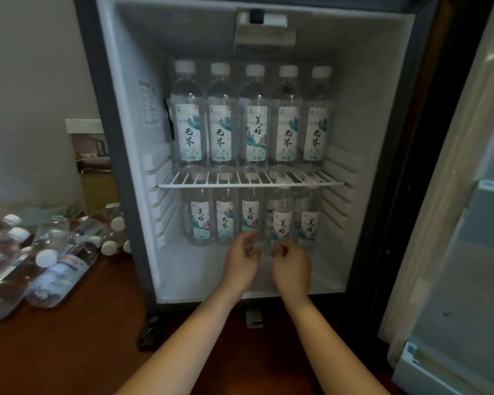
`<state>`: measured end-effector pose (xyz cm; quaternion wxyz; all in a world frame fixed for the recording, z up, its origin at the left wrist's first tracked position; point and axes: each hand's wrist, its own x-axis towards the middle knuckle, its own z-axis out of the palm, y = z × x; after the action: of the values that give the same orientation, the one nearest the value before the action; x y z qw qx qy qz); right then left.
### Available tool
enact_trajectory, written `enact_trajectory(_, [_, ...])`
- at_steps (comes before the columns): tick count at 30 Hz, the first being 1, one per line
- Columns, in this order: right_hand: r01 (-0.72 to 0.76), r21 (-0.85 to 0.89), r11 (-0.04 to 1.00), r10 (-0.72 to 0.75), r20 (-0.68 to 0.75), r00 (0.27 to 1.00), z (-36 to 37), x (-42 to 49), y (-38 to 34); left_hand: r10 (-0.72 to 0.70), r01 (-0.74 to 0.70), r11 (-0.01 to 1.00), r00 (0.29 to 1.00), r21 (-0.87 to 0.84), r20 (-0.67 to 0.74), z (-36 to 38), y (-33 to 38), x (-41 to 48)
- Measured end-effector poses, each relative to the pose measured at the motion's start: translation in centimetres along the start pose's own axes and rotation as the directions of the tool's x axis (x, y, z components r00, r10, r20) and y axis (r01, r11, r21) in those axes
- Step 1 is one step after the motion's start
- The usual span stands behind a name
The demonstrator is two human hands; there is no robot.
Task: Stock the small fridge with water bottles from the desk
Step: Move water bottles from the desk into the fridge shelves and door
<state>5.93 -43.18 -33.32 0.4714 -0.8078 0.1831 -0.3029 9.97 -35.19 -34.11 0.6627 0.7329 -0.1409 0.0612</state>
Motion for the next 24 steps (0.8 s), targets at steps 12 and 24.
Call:
enact_trajectory(12, [-0.008,0.079,0.997,-0.052,0.727,0.685,5.6,-8.4,-6.2,0.137,-0.09,0.978,0.958,0.19,-0.252,-15.9,-0.8,-9.2])
enact_trajectory(24, [-0.025,0.105,0.994,-0.073,0.825,0.56,17.9,-13.3,-10.4,-0.041,0.297,0.883,0.821,0.364,-0.57,-31.6,-5.4,-6.9])
